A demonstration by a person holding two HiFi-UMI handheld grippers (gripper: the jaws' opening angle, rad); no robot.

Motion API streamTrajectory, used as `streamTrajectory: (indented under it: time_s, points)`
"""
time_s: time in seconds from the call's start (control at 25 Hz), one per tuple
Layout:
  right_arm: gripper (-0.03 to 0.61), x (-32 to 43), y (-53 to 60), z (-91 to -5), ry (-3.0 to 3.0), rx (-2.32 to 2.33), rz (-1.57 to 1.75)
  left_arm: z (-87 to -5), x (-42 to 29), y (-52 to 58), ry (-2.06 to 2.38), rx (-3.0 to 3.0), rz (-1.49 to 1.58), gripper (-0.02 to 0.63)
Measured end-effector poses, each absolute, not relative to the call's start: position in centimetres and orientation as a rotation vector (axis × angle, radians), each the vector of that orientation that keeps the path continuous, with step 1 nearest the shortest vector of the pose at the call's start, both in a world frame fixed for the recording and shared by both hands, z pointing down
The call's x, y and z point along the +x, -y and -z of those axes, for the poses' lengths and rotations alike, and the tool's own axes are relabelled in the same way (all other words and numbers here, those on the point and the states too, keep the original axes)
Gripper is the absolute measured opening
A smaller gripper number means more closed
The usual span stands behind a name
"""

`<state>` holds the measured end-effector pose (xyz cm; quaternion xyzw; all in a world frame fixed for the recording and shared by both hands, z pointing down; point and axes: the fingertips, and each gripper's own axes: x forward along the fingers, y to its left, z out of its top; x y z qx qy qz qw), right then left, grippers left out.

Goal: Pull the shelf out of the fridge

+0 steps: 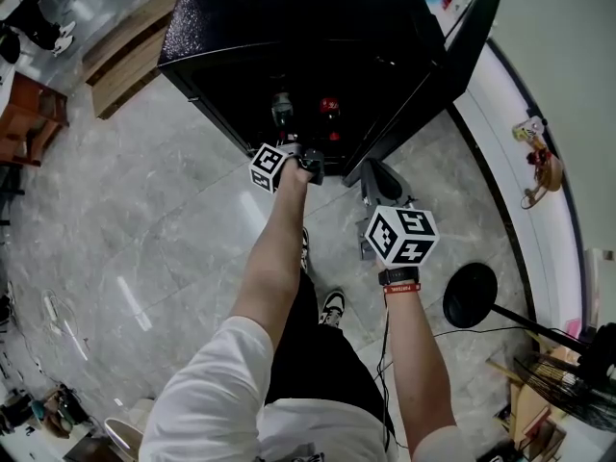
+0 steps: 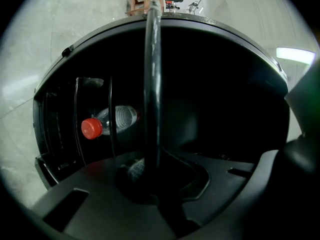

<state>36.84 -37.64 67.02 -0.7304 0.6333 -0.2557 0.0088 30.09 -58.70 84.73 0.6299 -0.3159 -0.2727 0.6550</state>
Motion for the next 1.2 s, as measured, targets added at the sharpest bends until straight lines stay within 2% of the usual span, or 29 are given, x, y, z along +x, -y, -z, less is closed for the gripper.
streamTrajectory:
  time_s: [1.2]
  points:
    - [0.014,33.9,35.3,-67.1,-2.049,-2.215,0.855,-84.5,27.5,53.0,0.714,1.393,0.689,0.026]
